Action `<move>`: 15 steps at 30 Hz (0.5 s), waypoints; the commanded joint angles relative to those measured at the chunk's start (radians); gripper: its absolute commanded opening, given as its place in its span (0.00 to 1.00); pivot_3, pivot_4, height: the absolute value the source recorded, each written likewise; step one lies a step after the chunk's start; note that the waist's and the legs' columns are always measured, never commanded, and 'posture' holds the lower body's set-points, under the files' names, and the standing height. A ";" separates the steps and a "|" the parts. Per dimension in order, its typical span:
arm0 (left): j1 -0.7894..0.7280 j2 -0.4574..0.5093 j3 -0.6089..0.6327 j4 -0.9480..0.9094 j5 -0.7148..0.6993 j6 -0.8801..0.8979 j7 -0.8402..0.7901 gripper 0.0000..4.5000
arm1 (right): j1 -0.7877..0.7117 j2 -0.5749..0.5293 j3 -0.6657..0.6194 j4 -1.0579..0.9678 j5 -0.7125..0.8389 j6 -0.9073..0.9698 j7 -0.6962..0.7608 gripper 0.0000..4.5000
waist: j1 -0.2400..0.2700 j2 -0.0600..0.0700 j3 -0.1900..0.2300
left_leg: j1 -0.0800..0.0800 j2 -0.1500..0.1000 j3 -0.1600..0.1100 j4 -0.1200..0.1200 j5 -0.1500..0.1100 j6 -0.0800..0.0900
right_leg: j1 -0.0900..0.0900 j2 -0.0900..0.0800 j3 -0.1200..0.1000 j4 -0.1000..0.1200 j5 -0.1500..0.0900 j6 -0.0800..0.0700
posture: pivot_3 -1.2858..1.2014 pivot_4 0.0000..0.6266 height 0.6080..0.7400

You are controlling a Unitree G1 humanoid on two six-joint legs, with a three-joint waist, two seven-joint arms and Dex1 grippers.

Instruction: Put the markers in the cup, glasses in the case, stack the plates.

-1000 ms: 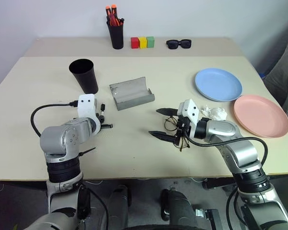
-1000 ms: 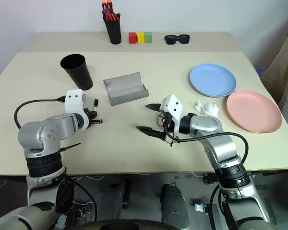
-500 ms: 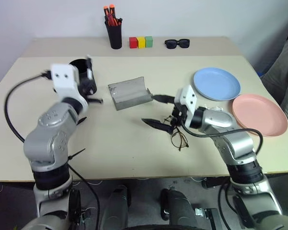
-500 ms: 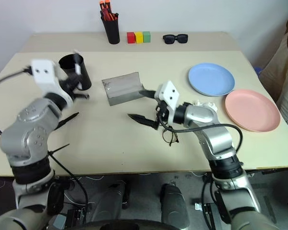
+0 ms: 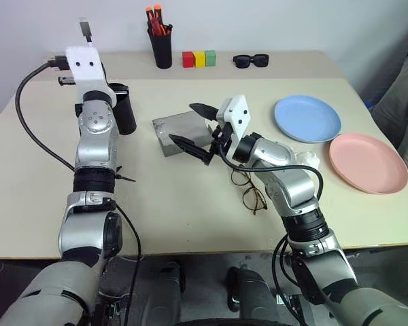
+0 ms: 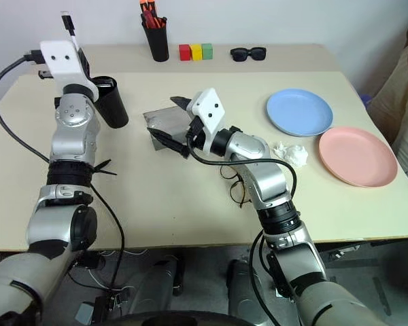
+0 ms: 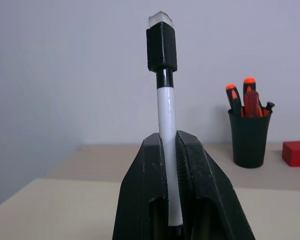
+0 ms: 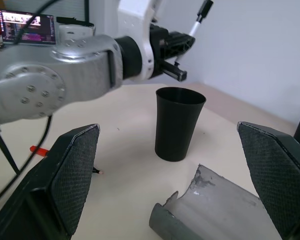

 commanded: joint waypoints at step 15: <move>-0.017 -0.026 0.050 0.007 -0.072 -0.047 0.025 0.91 | 0.011 0.010 0.010 -0.068 0.012 -0.002 0.000 1.00 | 0.000 0.000 0.000 | 0.000 0.000 0.000 0.000 0.000 0.000 | 0.000 0.000 0.000 0.000 0.000 0.000 | 0.52 0.24 1.00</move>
